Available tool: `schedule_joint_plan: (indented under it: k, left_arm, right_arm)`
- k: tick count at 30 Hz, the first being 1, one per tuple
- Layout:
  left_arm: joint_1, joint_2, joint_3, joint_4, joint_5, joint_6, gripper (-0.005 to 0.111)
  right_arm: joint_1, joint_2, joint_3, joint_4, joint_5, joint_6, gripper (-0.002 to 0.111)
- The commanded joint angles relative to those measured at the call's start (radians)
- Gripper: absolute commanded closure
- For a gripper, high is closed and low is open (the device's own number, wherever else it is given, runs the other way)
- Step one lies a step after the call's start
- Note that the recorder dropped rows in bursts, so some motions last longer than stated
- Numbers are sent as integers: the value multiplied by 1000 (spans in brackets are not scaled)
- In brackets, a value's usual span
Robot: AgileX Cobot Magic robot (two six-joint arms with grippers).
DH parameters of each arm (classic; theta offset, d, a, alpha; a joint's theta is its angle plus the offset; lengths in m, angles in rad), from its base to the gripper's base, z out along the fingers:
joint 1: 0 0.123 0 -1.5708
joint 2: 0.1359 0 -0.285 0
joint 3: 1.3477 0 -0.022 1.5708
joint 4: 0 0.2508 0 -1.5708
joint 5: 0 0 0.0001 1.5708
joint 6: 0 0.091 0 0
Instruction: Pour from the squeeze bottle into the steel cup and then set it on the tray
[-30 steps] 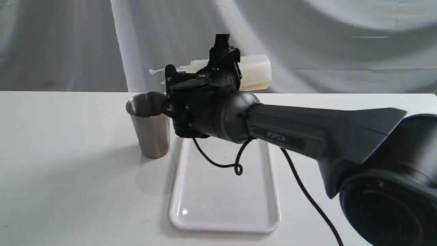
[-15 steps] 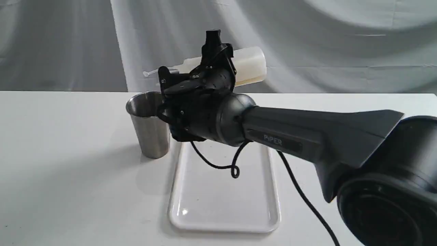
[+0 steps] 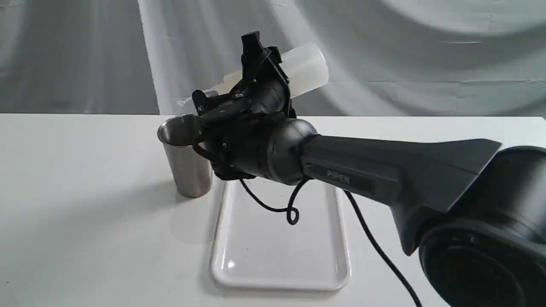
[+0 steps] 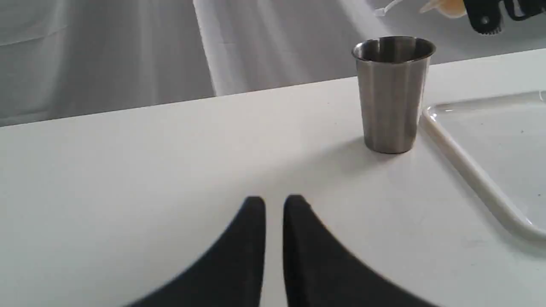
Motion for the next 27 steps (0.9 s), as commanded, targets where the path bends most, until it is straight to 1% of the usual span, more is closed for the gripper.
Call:
schedule_joint_plan:
  k: [1, 10, 27]
  left_arm:
    - [-3, -5, 4, 1, -7, -2, 98]
    - [-3, -5, 4, 1, -7, -2, 98]
    - [-3, -5, 4, 1, -7, -2, 98]
  right_arm:
    - [2, -16, -9, -60, 16, -4, 73]
    - [2, -16, -9, -83, 16, -77, 73]
    - [2, -16, -9, -129, 14, -84, 73]
